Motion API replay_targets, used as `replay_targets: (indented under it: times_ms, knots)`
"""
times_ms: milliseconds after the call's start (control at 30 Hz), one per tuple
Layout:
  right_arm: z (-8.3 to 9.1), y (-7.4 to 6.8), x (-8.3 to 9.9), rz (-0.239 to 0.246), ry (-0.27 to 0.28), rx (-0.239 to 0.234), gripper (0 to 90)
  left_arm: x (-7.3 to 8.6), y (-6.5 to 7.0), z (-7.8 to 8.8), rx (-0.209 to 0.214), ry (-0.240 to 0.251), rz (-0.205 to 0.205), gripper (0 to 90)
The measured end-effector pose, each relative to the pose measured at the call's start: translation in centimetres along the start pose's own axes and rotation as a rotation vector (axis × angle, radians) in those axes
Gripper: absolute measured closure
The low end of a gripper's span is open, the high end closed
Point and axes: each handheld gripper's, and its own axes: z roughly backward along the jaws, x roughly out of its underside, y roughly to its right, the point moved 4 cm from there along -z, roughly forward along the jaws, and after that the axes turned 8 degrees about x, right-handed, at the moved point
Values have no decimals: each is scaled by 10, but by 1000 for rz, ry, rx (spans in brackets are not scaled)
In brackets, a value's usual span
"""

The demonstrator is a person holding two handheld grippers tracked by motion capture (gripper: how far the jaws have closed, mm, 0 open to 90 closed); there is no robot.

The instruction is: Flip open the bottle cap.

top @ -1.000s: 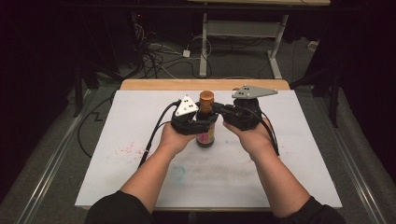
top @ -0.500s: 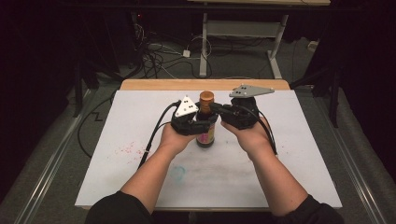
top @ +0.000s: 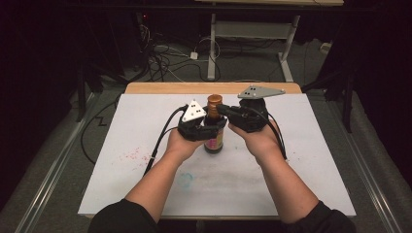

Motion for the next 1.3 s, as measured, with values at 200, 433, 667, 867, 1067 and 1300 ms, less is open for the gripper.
replay_targets:
  times_ms: [200,433,667,867,1067,1300]
  knots:
    - [0,0,-4,-3,9,0,900,0,0,0,-1,4,4,287]
    - [-1,0,-7,-3,15,-1,900,0,-1,0,-2,6,9,287]
    - [-1,0,-10,1,20,3,900,0,-1,0,-2,8,9,287]
    - [-1,0,-13,2,25,7,900,0,-1,1,-1,9,11,287]
    - [-3,2,-20,-2,34,9,900,0,0,0,-1,11,10,287]
    - [-10,7,-27,-17,32,18,900,0,1,1,1,5,7,286]
